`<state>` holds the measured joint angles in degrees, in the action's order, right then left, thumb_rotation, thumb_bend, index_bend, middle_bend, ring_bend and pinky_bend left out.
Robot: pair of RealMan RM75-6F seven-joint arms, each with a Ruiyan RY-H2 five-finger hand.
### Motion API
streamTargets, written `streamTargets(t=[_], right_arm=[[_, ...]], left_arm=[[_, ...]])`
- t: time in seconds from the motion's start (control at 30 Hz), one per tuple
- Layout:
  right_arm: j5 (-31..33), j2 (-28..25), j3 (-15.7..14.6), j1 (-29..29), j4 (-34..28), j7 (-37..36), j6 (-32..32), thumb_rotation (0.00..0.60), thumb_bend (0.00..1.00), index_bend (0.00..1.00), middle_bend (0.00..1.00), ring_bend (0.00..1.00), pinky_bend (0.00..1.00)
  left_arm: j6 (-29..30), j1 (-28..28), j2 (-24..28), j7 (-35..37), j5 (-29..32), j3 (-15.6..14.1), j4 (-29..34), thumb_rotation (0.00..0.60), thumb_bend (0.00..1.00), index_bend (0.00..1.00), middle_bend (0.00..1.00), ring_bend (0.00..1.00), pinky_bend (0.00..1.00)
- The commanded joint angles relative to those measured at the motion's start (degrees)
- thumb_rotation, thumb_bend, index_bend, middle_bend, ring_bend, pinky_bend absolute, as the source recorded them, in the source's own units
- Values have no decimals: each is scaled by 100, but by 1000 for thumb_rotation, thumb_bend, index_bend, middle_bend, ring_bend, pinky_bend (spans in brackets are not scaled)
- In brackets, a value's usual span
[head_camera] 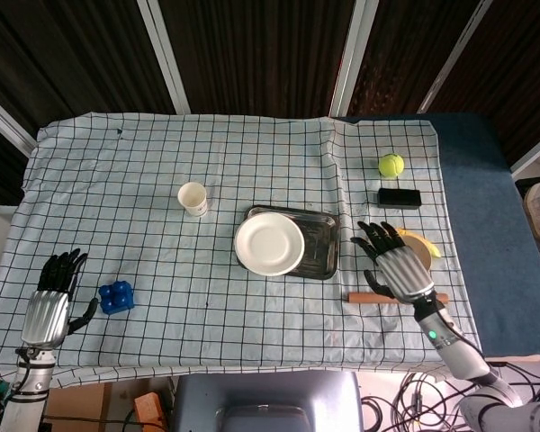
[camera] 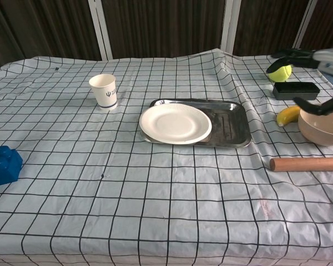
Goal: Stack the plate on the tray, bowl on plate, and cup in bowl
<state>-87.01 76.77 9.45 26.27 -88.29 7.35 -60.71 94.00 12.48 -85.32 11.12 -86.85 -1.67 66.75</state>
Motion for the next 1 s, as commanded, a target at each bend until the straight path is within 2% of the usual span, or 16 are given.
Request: streamTargets(t=[0.03,0.2,0.4,0.7,1.0], right_arm=[[532,995,323,799,671,545,780,600,483,189,0,0,0],[857,1784,440,1369,1276,704,1262,600,623,228,0,0,0],[1041,2553,495,1855,1901,635,1535,600,720,232,0,0,0],[931,2971,366,2128,2103,217,1542,600,729,234,0,0,0],[1176,3246,283,2302,2441,334,1723,600,729,285,0,0,0]], left_arm=[[650,-532,47,893,-538,-349,-451,600,349,0,41,0,0],[666,-656,-51,1095,-563,-327,-719,600,352,0,41,0,0],[581,-723,-116,1163,-589,-294,-858,600,371,0,43,0,0],[561,-800,-151,1209,-582,-172,-968,600,370,0,43,0,0],[479,-820,-169,1240,-602,-99,-998,600,373,0,44,0,0]])
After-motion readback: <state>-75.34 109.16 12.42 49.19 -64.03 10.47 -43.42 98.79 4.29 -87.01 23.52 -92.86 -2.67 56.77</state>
